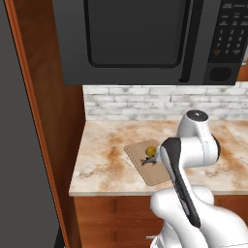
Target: Retrieve a lemon from the fridge and place it on the cutting board with the fish.
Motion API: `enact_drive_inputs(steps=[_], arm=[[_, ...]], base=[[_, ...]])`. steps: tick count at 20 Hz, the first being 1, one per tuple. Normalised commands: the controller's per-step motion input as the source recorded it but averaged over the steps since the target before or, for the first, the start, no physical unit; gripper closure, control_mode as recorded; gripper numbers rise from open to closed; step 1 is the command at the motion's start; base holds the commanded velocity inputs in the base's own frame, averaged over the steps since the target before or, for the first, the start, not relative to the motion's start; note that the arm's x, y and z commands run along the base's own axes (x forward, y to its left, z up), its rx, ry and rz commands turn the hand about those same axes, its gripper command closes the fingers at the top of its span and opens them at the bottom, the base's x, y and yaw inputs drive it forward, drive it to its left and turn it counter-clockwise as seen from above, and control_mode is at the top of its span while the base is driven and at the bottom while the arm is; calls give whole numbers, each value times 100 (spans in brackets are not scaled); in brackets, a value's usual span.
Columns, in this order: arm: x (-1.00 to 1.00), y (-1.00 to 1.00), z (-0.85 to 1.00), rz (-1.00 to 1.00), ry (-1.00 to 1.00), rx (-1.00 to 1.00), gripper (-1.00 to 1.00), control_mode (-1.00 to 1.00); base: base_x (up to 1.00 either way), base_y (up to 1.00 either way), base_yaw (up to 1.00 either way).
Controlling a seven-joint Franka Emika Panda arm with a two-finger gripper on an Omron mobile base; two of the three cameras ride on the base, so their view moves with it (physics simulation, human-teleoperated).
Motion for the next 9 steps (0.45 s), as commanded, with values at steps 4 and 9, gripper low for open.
enact_drive_inputs(steps=[4,9], arm=[[-60,0,46,-8,-3,0,-100,-100],[-41,0,20,-2,-13,0,-100,-100]], base=[[0,0,0],[0,0,0]])
